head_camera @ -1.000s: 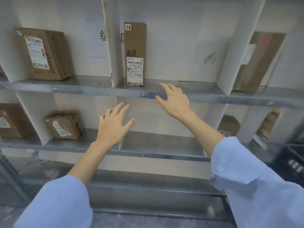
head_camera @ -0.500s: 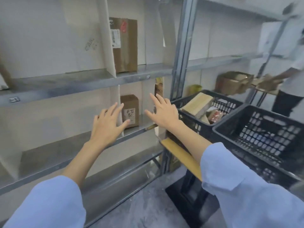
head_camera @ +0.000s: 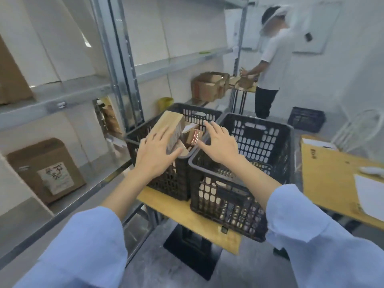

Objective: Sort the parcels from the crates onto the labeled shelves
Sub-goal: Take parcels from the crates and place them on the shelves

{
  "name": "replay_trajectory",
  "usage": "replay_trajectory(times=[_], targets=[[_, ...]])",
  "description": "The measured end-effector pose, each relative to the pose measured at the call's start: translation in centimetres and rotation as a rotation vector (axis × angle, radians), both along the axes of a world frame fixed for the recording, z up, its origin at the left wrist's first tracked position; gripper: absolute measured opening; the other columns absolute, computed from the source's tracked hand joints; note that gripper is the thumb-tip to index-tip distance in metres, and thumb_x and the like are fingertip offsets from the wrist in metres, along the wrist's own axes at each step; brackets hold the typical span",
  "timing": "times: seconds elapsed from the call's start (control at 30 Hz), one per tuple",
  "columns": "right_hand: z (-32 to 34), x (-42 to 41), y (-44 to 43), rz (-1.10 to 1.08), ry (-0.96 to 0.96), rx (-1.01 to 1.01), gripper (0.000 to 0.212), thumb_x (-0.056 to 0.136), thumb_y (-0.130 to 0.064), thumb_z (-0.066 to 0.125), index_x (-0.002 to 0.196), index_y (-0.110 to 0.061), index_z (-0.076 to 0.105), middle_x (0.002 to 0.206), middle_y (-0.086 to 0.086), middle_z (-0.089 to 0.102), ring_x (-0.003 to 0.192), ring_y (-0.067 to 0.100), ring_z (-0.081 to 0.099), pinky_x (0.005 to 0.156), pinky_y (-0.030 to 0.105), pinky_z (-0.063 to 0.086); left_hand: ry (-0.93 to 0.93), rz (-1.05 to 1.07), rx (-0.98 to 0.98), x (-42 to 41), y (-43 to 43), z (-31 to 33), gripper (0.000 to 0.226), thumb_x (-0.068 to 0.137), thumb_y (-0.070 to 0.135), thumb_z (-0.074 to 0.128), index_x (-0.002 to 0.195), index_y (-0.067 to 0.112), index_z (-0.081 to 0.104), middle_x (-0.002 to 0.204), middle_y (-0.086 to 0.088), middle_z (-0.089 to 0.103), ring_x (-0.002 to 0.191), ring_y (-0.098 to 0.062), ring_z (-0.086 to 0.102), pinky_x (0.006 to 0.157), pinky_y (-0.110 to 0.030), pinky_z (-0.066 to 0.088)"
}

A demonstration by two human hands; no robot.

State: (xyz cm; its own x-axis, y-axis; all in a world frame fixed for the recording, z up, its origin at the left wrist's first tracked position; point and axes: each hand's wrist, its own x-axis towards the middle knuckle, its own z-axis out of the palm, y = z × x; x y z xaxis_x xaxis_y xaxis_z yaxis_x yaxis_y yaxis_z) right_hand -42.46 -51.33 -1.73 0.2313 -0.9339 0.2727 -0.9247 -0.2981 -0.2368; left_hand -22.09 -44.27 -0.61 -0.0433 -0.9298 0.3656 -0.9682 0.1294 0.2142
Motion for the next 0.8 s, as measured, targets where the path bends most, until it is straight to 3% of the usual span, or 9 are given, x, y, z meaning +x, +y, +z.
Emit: replay_trajectory(times=[0.33,0.67,0.8], targets=[[-8.2,-10.9,-7.4,-0.139,-0.013,0.261,0.076,0.096,-0.061,0.042,0.157,-0.033,0.007,0.164,0.000,0.015,0.149,0.029,0.020,0.116,0.051,0.029,0.031,-0.295,0.168,-11.0,-13.0,-4.6,0.071,0.094,0.061,0.044,0.155,0.035,0.019,0.161,0.006,0.023,0.144,-0.019,0.028,0.115,-0.047,0.026],[-16.7,-12.3,-10.2,-0.141,-0.092,0.526,0.078,0.095,-0.064,0.042,0.157,-0.034,0.006,0.163,-0.001,0.018,0.146,0.029,0.024,0.112,0.049,0.036,-0.034,-0.529,0.550,-13.4,-20.3,-12.6,0.079,0.090,0.063,0.050,0.155,0.033,0.018,0.162,0.007,0.020,0.141,-0.021,0.033,0.112,-0.038,0.033],[-18.5,-12.0,-11.0,-0.146,-0.211,0.588,0.081,0.092,-0.068,0.044,0.157,-0.035,0.009,0.162,-0.001,0.022,0.144,0.027,0.028,0.108,0.048,0.039,0.029,-0.544,0.657,-13.9,-22.4,-14.8,0.084,0.086,0.066,0.054,0.155,0.033,0.019,0.160,0.007,0.022,0.142,-0.020,0.032,0.113,-0.039,0.033]])
